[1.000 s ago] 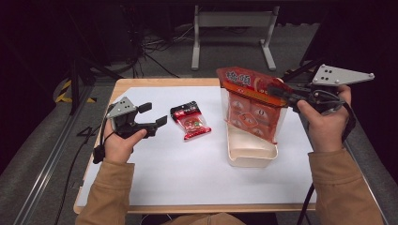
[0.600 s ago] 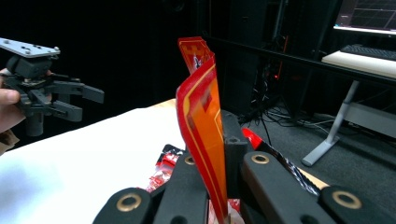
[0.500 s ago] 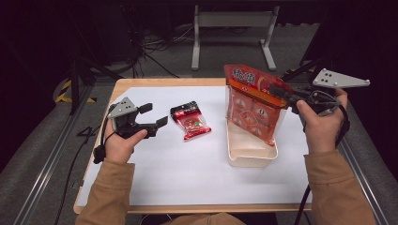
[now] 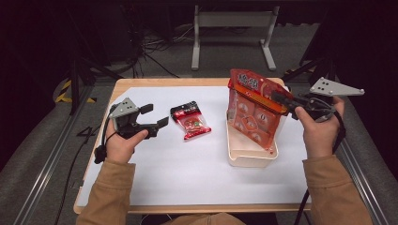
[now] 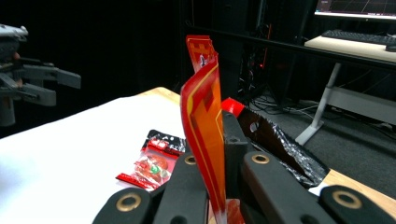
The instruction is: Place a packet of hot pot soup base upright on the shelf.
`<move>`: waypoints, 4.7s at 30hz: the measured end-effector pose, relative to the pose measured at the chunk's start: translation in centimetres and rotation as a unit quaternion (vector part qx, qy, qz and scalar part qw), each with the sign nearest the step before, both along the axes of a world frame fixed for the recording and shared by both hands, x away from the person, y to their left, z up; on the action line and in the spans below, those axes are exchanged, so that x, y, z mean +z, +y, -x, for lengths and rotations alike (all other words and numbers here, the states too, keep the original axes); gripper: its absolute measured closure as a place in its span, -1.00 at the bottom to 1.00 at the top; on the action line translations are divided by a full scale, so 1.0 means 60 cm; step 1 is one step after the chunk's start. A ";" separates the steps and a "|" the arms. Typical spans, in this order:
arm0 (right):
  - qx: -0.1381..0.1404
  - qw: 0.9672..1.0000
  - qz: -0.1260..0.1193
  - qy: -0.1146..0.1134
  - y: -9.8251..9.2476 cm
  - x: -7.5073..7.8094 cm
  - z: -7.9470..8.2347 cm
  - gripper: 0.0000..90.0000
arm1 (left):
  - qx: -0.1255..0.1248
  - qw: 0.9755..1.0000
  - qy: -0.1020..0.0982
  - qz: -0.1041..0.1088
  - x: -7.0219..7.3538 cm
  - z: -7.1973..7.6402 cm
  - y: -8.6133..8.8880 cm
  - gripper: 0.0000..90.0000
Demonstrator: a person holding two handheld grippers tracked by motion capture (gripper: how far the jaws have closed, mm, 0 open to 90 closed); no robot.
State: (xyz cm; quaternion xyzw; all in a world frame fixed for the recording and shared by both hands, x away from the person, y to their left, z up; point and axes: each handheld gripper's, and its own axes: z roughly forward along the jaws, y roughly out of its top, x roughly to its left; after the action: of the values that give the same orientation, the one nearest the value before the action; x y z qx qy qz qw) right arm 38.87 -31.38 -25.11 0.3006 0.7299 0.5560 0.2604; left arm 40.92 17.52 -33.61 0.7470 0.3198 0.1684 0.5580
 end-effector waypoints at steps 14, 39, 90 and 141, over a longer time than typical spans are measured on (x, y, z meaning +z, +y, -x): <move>0.004 1.000 -0.004 0.003 0.003 -0.022 -0.007 1.00 | 0.001 1.000 0.002 0.000 -0.003 -0.001 0.000 -0.56; 0.004 0.998 -0.020 0.051 -0.022 -0.100 0.006 1.00 | -0.005 1.000 0.001 0.009 -0.016 -0.020 -0.010 -0.52; -0.047 0.996 0.025 0.066 -0.126 -0.074 0.073 -0.07 | 0.021 0.999 0.027 -0.025 -0.039 -0.073 -0.018 -0.59; -0.076 0.991 0.063 0.090 -0.137 -0.126 0.054 0.03 | 0.080 0.984 0.153 -0.036 -0.190 -0.232 -0.050 0.04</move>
State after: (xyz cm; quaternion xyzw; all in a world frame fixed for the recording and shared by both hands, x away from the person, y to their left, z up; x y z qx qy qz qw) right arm 35.65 -39.61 -32.69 0.3872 0.7590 0.4579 0.2535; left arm 54.86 14.49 -45.00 0.7552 0.4541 0.1079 0.4602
